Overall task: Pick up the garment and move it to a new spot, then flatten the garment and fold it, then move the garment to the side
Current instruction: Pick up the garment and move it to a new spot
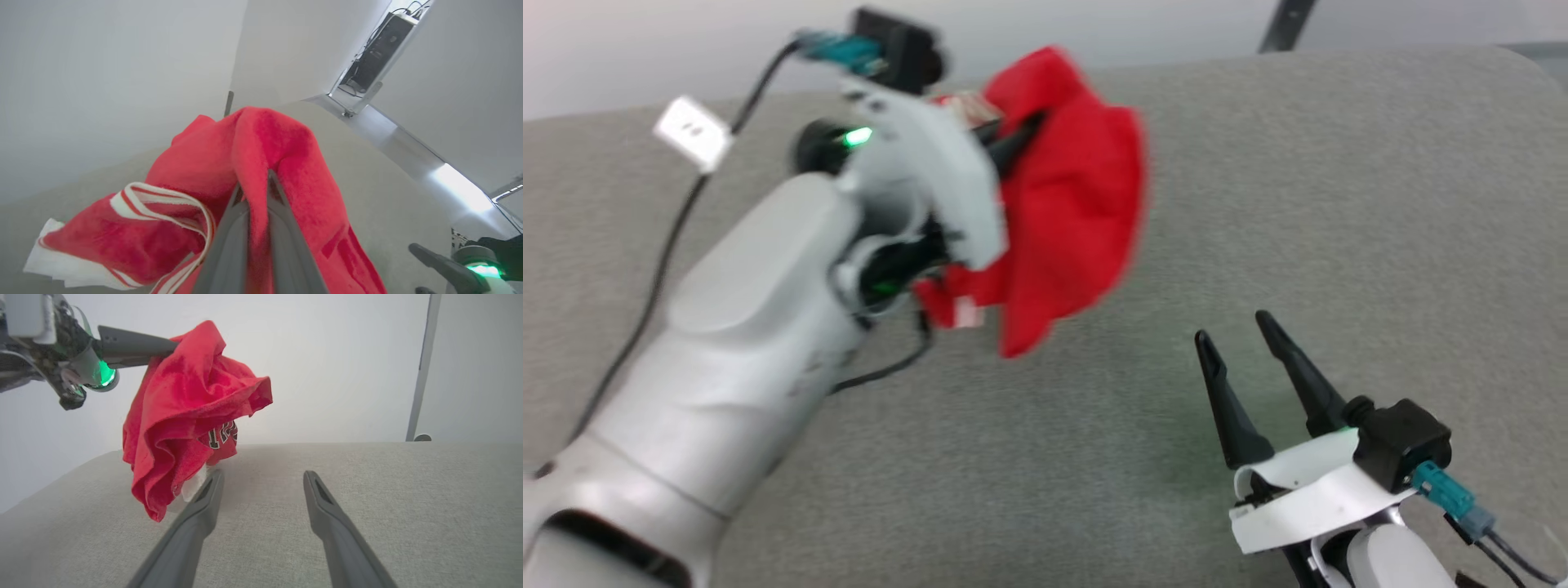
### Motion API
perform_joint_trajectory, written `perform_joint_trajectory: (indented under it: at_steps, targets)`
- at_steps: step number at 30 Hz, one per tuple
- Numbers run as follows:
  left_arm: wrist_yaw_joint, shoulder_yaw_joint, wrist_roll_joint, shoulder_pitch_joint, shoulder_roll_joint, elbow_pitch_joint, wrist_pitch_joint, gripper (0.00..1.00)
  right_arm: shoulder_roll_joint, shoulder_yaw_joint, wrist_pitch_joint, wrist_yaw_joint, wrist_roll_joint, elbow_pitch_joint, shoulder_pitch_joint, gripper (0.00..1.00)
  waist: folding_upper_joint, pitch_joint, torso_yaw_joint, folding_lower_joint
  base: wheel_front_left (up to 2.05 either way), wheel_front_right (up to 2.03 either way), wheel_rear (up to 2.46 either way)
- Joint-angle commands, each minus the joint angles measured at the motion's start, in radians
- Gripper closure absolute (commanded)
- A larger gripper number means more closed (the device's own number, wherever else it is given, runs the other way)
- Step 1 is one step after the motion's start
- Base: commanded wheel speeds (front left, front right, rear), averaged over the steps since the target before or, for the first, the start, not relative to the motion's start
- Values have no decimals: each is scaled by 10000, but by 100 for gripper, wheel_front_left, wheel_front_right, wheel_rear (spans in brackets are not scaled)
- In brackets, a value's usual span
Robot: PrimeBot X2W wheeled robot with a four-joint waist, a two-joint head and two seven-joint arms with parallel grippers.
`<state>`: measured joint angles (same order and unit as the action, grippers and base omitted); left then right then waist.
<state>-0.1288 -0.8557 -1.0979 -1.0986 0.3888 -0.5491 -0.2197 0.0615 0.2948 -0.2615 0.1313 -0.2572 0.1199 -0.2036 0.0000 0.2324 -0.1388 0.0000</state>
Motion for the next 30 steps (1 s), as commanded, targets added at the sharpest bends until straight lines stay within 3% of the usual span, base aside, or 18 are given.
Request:
perform_joint_trajectory:
  at_steps: [1, 7, 13, 22, 30]
  targets:
    - [-26, -173, -227, -258, -248, 283, -18, 100, -30, -80, -47, -10, -137, -64, -146, 0, 0, 251, -483, 0, 0, 0, 0]
    - [-26, -994, -1014, -1007, -1322, 1263, 53, 100, -98, -258, -47, -10, -329, -125, -319, 0, 0, 680, -1090, 0, 0, 0, 0]
    - [-24, -1806, -1485, -1835, -1901, 1194, 643, 100, -119, -35, -48, -10, -819, -253, -589, 0, 0, 1153, -1726, 0, 0, 0, 0]
    - [-24, -3063, -1812, -2018, -952, -1074, 717, 100, -116, 33, -48, -10, -1274, -329, -708, 0, 0, 1503, -2263, 0, 0, 0, 0]
    - [-25, -3513, -2307, -1866, -10, -2045, 386, 100, -114, -141, -48, -10, -1091, -267, -429, 0, 0, 1266, -1822, 0, 0, 0, 0]
